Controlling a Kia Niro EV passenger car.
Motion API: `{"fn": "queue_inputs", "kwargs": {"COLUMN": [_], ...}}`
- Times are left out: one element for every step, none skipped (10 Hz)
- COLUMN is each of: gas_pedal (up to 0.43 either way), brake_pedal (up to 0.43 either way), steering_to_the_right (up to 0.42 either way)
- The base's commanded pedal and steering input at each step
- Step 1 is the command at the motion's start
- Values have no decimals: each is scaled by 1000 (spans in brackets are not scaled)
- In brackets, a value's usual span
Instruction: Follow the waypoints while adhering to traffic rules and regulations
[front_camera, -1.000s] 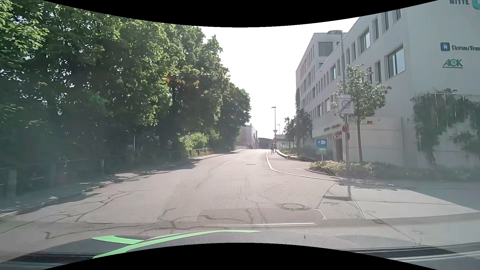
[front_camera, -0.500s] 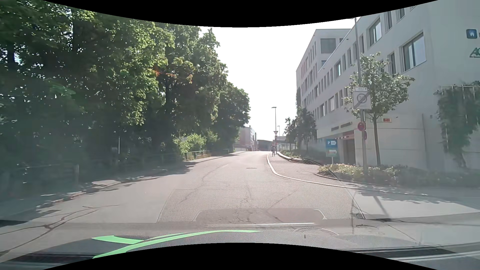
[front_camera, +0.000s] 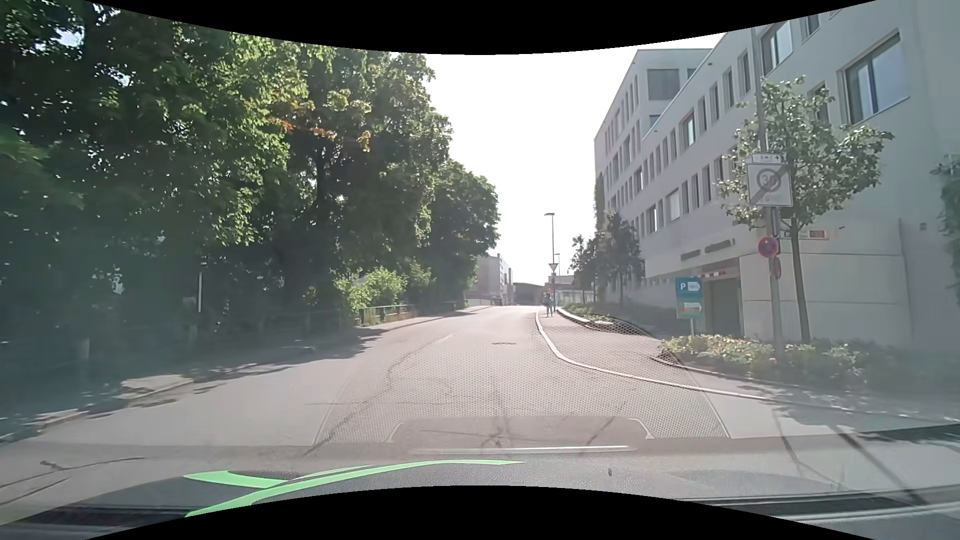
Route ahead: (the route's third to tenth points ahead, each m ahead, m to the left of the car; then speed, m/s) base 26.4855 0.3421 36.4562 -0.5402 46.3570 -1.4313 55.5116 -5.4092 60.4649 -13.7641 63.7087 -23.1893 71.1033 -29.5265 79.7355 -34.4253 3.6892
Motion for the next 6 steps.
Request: {"fn": "queue_inputs", "kwargs": {"gas_pedal": [331,331,331,331,331,331], "brake_pedal": [0,0,0,0,0,0], "steering_to_the_right": [9,8,8,8,9,9]}}
